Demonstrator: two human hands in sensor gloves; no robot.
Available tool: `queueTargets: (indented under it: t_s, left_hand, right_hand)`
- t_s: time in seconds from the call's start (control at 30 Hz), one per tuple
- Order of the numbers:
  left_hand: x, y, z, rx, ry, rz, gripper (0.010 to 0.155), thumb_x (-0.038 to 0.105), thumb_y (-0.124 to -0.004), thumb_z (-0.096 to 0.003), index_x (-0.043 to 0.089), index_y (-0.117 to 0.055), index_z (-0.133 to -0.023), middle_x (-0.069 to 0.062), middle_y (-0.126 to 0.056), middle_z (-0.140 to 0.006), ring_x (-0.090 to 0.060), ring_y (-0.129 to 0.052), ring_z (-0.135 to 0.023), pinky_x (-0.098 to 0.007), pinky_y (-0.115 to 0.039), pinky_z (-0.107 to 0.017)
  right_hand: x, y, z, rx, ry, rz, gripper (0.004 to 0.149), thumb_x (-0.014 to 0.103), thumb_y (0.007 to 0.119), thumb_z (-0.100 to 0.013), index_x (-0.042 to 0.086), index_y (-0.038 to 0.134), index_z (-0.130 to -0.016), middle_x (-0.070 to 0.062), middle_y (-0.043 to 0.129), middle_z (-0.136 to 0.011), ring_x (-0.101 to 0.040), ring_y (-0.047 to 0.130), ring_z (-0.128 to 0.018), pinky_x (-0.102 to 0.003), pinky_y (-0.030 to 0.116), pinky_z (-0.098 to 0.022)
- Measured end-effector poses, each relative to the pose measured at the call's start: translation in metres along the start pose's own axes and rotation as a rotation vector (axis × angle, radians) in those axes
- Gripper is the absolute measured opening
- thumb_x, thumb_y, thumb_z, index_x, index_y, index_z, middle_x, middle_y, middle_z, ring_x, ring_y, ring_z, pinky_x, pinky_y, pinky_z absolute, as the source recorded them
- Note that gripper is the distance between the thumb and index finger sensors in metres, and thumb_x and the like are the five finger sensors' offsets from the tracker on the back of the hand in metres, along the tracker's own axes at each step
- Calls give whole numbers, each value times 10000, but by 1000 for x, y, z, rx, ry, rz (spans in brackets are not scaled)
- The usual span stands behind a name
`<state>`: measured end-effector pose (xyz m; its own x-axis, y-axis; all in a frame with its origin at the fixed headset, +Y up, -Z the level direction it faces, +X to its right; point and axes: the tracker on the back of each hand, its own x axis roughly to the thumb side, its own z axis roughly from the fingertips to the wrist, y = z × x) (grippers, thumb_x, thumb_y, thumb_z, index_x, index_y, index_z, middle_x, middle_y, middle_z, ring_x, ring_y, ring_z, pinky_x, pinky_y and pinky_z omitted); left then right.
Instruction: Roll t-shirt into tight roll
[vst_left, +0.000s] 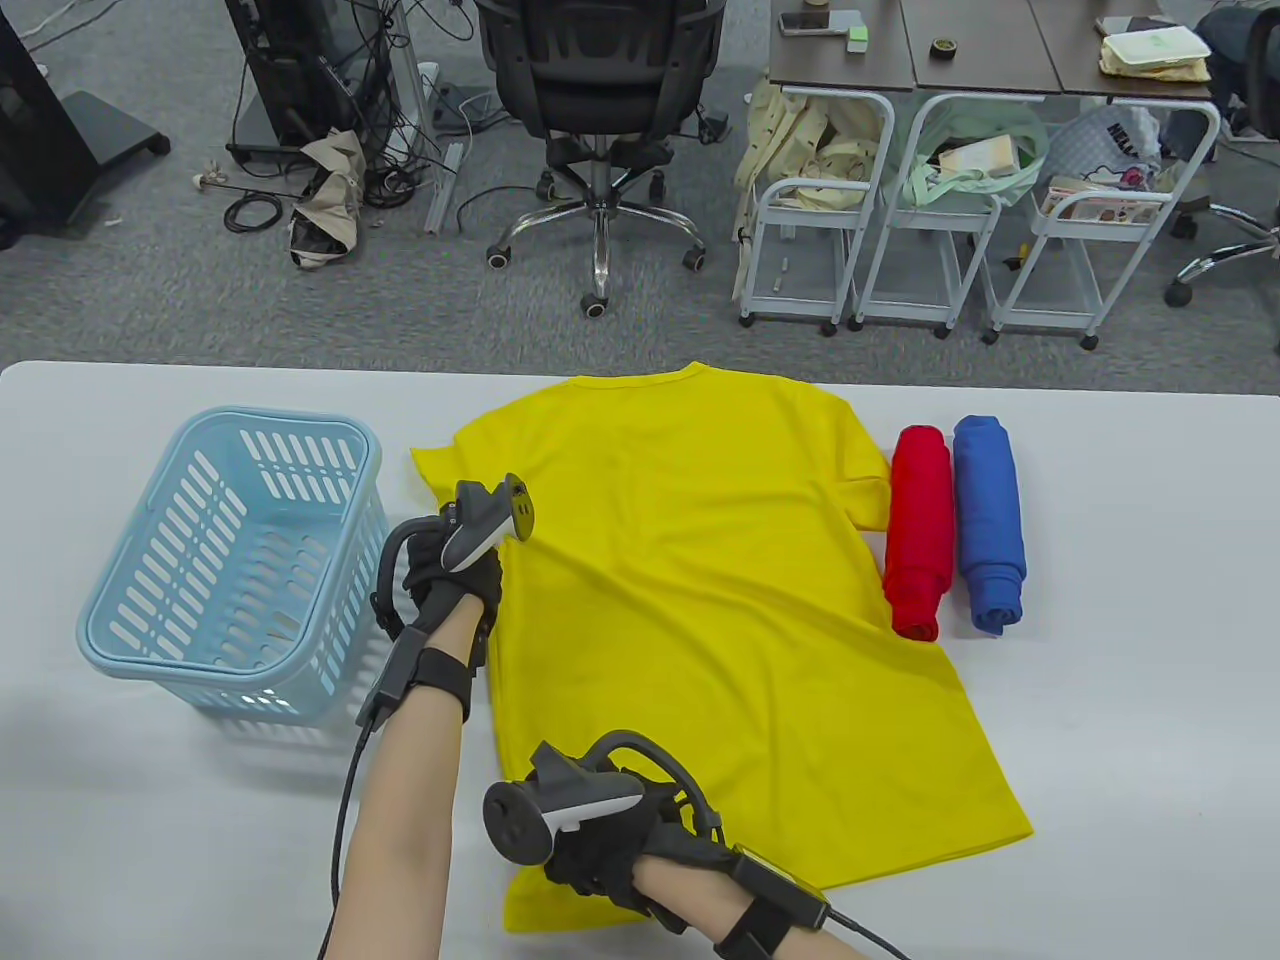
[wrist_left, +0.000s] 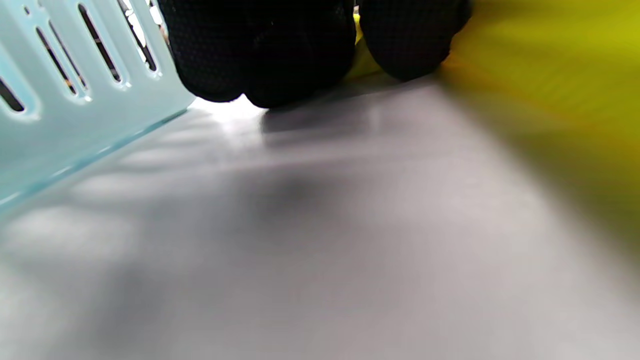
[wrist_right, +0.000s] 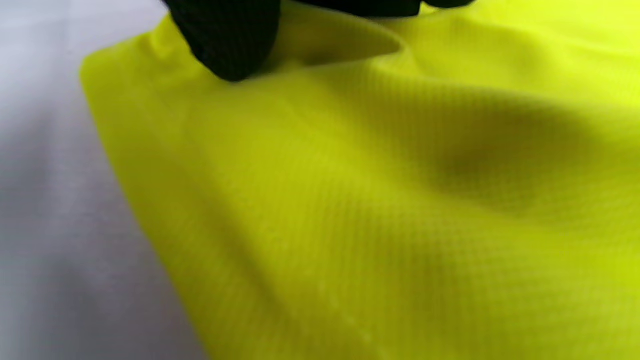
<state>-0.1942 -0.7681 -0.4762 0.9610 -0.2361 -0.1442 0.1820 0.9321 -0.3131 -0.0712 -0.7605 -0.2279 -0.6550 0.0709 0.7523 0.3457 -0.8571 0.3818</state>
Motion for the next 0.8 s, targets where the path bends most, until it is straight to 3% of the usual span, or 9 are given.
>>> queueTargets:
  t_s: [0.2, 0.3, 0.4, 0.57, 0.8]
  left_hand:
    - [12, -1, 7, 67, 1, -77, 418, 333, -629, -580, 331, -634, -998, -47, -784, -957, -231, -902, -749, -402, -833, -570]
    - [34, 11, 20, 208, -29, -369, 422, 347, -600, -575, 339, -622, -996, 0, -813, -932, -176, -930, -728, -355, -868, -550]
    - [40, 39, 33, 232, -24, -201, 424, 331, -591, -584, 321, -604, -1008, -20, -797, -942, -200, -914, -739, -373, -854, -556]
    - [32, 85, 42, 293, 29, -242, 423, 334, -592, -581, 341, -603, -1004, -10, -803, -940, -192, -919, -739, -365, -863, -553]
    - [-4, 105, 52, 290, 106, -123, 419, 326, -592, -585, 352, -596, -1003, -17, -803, -951, -206, -928, -745, -372, -871, -554]
  right_hand:
    - [-26, -2, 14, -3, 6, -98, 369, 308, 750, -529, 286, 688, -892, -75, 626, -946, -235, 706, -757, -518, 574, -647]
    - [-43, -12, 30, -37, -4, -207, 377, 309, 724, -527, 269, 672, -898, -86, 642, -940, -235, 727, -748, -516, 599, -633]
    - [-58, -23, 51, -87, -2, -261, 375, 315, 732, -521, 270, 693, -891, -81, 676, -930, -231, 757, -735, -510, 627, -619]
    - [-69, -41, 72, -184, -10, -341, 369, 315, 751, -523, 275, 710, -887, -84, 720, -928, -236, 803, -722, -506, 658, -608]
    - [-41, -85, 74, -396, -202, -493, 371, 327, 715, -559, 294, 646, -922, -70, 707, -949, -218, 807, -729, -494, 653, -622]
